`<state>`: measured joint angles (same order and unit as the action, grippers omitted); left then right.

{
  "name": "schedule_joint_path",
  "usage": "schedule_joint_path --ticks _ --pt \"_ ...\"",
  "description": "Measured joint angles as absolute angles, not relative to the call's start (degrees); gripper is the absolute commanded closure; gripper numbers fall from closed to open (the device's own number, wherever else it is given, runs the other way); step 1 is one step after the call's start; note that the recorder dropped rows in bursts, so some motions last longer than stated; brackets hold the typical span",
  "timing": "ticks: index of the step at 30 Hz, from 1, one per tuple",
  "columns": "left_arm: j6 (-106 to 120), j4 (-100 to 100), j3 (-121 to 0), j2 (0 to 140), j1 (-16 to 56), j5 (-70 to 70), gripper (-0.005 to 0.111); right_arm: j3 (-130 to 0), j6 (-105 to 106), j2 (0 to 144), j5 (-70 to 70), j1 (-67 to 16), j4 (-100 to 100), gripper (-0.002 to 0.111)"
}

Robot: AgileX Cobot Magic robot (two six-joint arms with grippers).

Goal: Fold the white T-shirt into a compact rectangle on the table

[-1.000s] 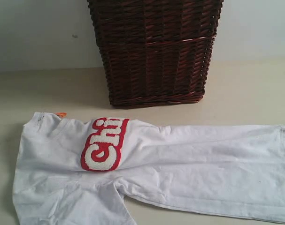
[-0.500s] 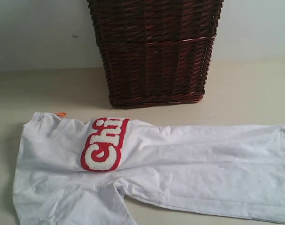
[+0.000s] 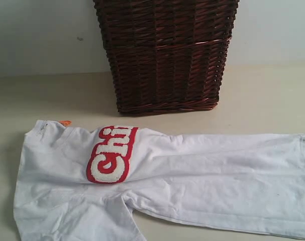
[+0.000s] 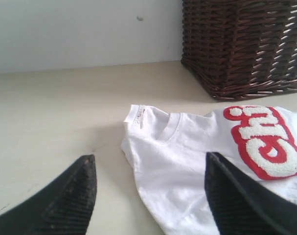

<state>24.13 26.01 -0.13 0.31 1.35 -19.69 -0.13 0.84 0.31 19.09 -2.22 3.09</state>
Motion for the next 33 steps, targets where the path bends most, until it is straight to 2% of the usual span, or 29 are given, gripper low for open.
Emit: schedule_joint_path --ticks 21,22,24,25,26,27,29,31,33 --pt "24.0 22.8 -0.1 2.0 1.3 -19.7 0.045 -0.1 0.9 0.3 19.1 -2.2 3.1 0.072" --pt "23.9 22.5 -0.9 4.7 1.3 -19.8 0.045 -0.1 0.9 0.3 19.1 -2.2 3.1 0.072" --pt "23.9 21.1 -7.6 20.2 1.3 -21.4 0.045 -0.1 0.9 0.3 19.1 -2.2 3.1 0.072" --pt "23.9 20.3 -16.1 33.1 1.3 -24.9 0.045 -0.1 0.9 0.3 19.1 -2.2 3.1 0.072" --pt "23.9 20.3 -20.0 39.5 1.3 -28.0 0.045 -0.1 0.9 0.3 19.1 -2.2 3.0 0.072" --pt "25.2 21.1 -30.0 51.1 1.3 -36.8 0.045 -0.1 0.9 0.3 19.1 -2.2 3.0 0.073" --pt "29.3 21.5 -42.2 63.7 1.3 -52.4 0.045 -0.1 0.9 0.3 19.1 -2.2 3.0 0.073" --pt "34.0 22.1 -49.1 72.3 1.3 -64.6 0.045 -0.1 0.9 0.3 19.1 -2.2 3.0 0.073" --pt "43.4 25.2 -52.4 77.6 1.3 -68.4 0.045 -0.1 0.9 0.3 19.1 -2.2 2.9 0.073"
